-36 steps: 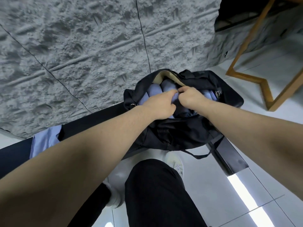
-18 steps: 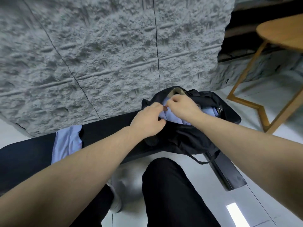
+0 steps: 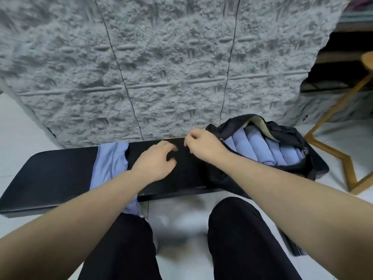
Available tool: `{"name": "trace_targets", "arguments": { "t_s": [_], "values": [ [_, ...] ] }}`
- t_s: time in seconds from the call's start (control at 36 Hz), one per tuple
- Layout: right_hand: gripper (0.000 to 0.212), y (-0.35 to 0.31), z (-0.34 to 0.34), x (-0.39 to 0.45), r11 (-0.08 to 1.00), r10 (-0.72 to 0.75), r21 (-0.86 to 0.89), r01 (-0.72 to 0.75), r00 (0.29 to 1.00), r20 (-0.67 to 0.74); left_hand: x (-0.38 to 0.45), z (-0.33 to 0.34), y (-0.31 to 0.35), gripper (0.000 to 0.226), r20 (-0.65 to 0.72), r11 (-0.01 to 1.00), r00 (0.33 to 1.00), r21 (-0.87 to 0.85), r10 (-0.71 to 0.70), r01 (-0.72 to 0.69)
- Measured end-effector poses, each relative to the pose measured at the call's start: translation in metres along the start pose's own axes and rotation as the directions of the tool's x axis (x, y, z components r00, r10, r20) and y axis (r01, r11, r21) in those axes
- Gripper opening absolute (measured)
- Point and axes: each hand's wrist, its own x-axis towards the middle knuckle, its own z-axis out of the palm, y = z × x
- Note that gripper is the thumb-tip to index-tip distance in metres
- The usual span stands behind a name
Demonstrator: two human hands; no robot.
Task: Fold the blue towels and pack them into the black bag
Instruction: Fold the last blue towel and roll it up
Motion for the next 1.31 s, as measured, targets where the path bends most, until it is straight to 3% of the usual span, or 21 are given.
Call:
{"name": "trace_targets", "arguments": {
  "t_s": [0.28, 0.39, 0.47, 0.61, 0.75, 0.83, 0.92, 1.03, 1.14, 1.22, 1.31],
  "values": [
    [0.024, -0.015, 0.072, 0.024, 0.997, -0.018, 0.074, 0.009, 0.992, 0.125, -0.022, 0.019, -0.089, 0.043, 0.025, 0.964, 0.965, -0.051, -0.26, 0.261],
    [0.025, -0.014, 0.101, 0.034, 0.997, -0.012, 0.078, -0.002, 0.982, 0.189, -0.032, 0.03, -0.125, 0.048, -0.015, 0.93, 0.93, 0.008, -0.368, 0.368],
    [0.023, -0.01, 0.12, 0.041, 0.996, 0.0, 0.088, -0.02, 0.975, 0.221, -0.039, 0.037, -0.144, 0.052, -0.051, 0.886, 0.886, 0.033, -0.461, 0.463],
    [0.023, -0.002, 0.149, 0.052, 0.994, 0.02, 0.097, -0.047, 0.963, 0.268, -0.043, 0.048, -0.168, 0.055, -0.121, 0.805, 0.796, -0.075, -0.593, 0.588],
    [0.022, 0.007, 0.168, 0.063, 0.986, 0.048, 0.138, -0.092, 0.955, 0.292, -0.035, 0.052, -0.182, 0.05, -0.055, 0.748, 0.746, -0.046, -0.664, 0.662],
    [0.022, 0.01, 0.174, 0.069, 0.977, 0.08, 0.165, -0.135, 0.949, 0.304, -0.028, 0.054, -0.186, 0.047, -0.061, 0.762, 0.76, -0.077, -0.647, 0.642],
    [0.021, 0.014, 0.18, 0.075, 0.971, 0.102, 0.174, -0.161, 0.947, 0.304, -0.021, 0.055, -0.186, 0.045, -0.061, 0.82, 0.823, -0.149, -0.565, 0.553],
    [0.022, 0.017, 0.184, 0.08, 0.953, 0.165, 0.187, -0.238, 0.926, 0.34, -0.013, 0.06, -0.175, 0.061, 0.004, 0.85, 0.871, -0.213, -0.492, 0.481],
    [0.033, 0.017, 0.186, 0.086, 0.939, 0.198, 0.204, -0.278, 0.919, 0.341, -0.001, 0.073, -0.169, 0.044, 0.023, 0.869, 0.912, -0.297, -0.409, 0.397],
    [0.018, 0.018, 0.185, 0.092, 0.941, 0.213, 0.175, -0.29, 0.909, 0.358, 0.01, 0.077, -0.16, 0.046, 0.052, 0.823, 0.927, -0.444, -0.372, 0.355],
    [0.019, 0.023, 0.186, 0.096, 0.917, 0.257, 0.198, -0.347, 0.892, 0.372, 0.016, 0.078, -0.153, 0.05, 0.04, 0.813, 0.939, -0.489, -0.34, 0.316]
  ]
}}
